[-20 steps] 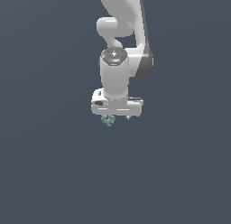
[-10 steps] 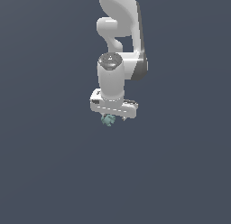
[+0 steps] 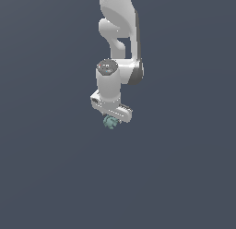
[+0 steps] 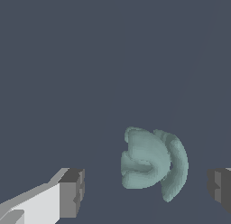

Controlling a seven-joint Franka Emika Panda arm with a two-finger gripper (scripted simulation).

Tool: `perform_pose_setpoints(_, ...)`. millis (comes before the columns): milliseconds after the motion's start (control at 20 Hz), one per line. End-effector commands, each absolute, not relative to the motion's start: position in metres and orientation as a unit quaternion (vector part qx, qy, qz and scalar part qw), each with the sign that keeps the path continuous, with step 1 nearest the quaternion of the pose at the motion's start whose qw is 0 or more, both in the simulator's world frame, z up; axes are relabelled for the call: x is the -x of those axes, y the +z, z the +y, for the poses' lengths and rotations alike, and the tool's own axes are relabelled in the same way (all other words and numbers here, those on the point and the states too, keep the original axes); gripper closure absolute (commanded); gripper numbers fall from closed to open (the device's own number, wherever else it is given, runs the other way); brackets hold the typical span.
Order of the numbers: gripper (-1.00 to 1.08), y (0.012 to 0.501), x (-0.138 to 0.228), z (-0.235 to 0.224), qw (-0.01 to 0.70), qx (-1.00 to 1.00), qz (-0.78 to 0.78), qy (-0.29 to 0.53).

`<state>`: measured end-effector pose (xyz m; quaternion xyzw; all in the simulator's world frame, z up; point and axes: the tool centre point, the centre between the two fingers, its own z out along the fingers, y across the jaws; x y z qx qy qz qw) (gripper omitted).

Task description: Pick up the object and move it to a goal position.

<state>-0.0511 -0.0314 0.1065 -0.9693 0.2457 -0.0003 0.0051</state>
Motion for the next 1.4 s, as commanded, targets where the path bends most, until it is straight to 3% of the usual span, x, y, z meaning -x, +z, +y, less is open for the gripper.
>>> perform_pose_setpoints(0, -0.92, 0.1, 0.059, -0.036, 0.003, 0.963, 0.271, 0.0)
perform_pose_setpoints(700, -0.92, 0.087, 0.072, -0.043, 0.0, 0.951, 0.31, 0.0)
perform_pose_setpoints(1350, -0.92, 0.041, 0.073, -0.044, 0.0, 0.95, 0.313, 0.0)
